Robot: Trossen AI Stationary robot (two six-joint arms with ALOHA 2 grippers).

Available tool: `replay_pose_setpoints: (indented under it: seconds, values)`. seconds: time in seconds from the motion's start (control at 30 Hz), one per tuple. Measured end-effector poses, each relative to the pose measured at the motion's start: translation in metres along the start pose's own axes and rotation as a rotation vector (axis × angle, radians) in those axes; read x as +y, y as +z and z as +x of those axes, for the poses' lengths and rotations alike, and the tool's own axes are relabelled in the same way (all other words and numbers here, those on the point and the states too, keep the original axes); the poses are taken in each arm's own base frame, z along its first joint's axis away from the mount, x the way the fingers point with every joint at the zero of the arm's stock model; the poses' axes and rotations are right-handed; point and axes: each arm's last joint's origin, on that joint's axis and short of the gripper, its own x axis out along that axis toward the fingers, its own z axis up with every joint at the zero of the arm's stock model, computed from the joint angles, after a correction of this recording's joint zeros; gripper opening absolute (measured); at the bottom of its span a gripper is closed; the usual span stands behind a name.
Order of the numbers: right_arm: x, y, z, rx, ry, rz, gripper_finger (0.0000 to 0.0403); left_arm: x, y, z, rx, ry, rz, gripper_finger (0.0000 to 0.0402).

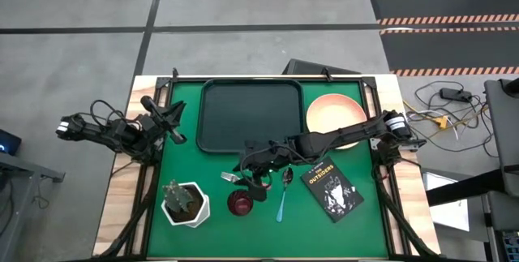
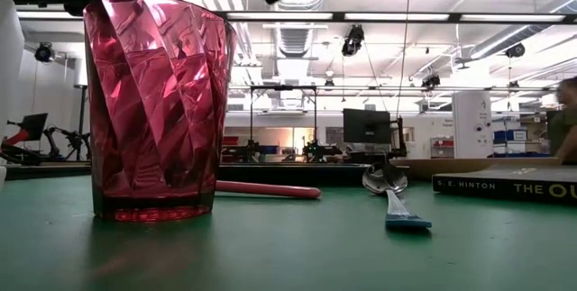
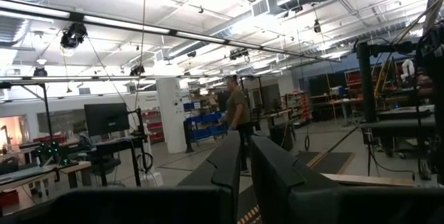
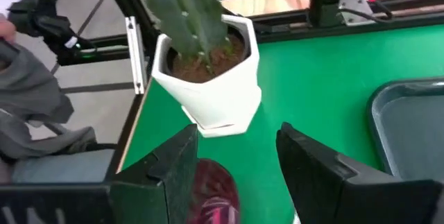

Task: Pick and place plate/cup/fork/spoon on tray
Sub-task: Put the red cup on the black tray

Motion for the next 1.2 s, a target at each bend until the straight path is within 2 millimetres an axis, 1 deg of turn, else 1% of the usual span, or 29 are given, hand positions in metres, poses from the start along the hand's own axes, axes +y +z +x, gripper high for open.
replay_pose_setpoints:
  seconds: [0.1,0.17,0.23,0.33,0.5,0.67,0.83,1.03,1.2]
  values:
    - [0.005,0.002,0.015,0.059,-0.003,-0.022,0.0182,0.000,0.001,0.000,-0.002,0.001,-0.002,0.0015]
    - [0.006,-0.001,0.028,0.143,-0.016,-0.040,0.0182,0.001,0.001,0.000,-0.003,0.002,-0.003,0.0015]
    - [0.005,-0.002,0.037,0.248,-0.039,-0.040,0.0182,0.001,0.001,0.000,-0.004,0.002,-0.005,0.0015]
    - [0.006,0.002,0.043,0.356,-0.064,-0.029,0.0182,0.001,0.001,0.000,-0.005,0.003,-0.006,0.0015]
    - [0.006,0.006,0.049,0.460,-0.083,-0.040,0.0183,0.001,0.001,0.000,-0.004,0.002,-0.004,0.0015]
    - [0.005,0.004,0.058,0.484,-0.085,-0.050,0.0180,0.001,0.001,0.000,-0.004,0.003,-0.005,0.0015]
    - [0.002,-0.004,0.065,0.517,-0.091,-0.051,0.0180,0.001,0.001,0.000,-0.004,0.002,-0.005,0.0015]
    - [0.001,-0.009,0.072,0.530,-0.091,-0.049,0.0180,0.001,0.001,0.000,-0.004,0.002,-0.004,0.0015]
    - [-0.001,-0.016,0.081,0.545,-0.047,-0.030,0.0180,0.001,0.001,0.000,-0.004,0.002,-0.004,0.0015]
